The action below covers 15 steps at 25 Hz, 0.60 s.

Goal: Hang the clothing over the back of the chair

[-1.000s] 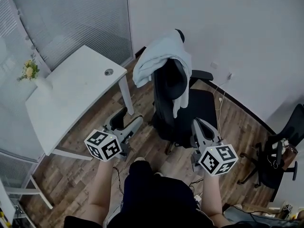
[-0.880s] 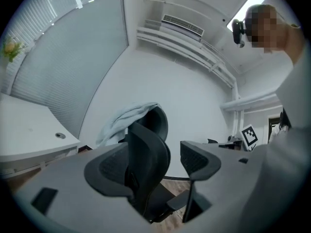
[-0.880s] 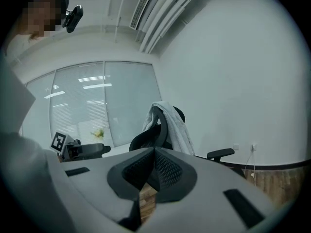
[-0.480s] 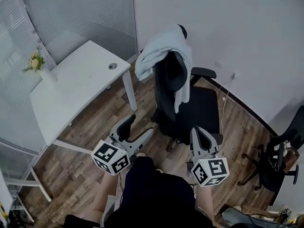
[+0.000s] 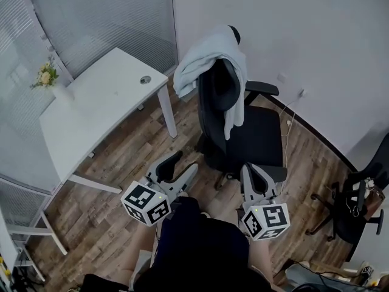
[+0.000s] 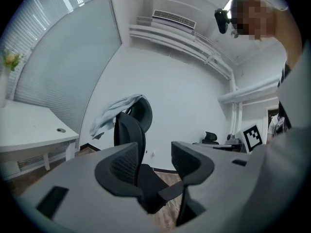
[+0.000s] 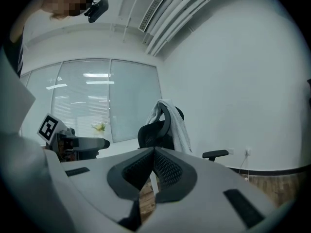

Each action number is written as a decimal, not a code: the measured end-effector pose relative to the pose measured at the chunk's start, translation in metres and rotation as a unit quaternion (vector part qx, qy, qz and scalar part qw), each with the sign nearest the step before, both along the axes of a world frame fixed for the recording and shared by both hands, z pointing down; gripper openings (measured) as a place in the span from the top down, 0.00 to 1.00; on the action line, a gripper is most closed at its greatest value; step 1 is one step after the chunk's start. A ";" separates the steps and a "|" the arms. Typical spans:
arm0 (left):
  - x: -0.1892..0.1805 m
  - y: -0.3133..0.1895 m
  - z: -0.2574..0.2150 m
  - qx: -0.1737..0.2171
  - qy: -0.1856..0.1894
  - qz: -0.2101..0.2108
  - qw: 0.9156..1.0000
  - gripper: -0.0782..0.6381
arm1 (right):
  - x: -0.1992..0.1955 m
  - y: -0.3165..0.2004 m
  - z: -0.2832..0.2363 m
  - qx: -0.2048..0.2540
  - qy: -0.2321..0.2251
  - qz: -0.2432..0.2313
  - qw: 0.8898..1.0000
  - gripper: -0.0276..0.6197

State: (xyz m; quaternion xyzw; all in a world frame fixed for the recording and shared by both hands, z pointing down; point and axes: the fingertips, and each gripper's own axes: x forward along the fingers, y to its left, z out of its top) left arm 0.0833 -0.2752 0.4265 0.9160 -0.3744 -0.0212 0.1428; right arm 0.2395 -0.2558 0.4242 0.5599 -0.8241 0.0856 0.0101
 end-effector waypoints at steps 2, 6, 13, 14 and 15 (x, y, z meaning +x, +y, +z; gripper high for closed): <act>-0.002 0.000 0.000 -0.003 0.011 -0.003 1.000 0.65 | -0.001 0.000 0.000 -0.001 0.000 0.000 1.000 0.91; -0.008 -0.004 0.000 0.014 -0.010 -0.029 0.999 0.80 | -0.001 -0.002 0.001 -0.002 -0.003 0.000 1.000 0.91; -0.011 -0.006 0.001 0.036 -0.063 -0.036 0.997 0.87 | -0.005 -0.005 0.004 -0.015 0.000 -0.007 1.000 0.91; -0.011 -0.007 0.002 0.039 -0.071 -0.037 0.996 0.87 | -0.006 -0.005 0.005 -0.019 0.001 -0.009 1.000 0.91; -0.011 -0.007 0.004 0.040 -0.077 -0.038 0.996 0.87 | -0.007 -0.005 0.006 -0.021 0.004 -0.011 1.000 0.91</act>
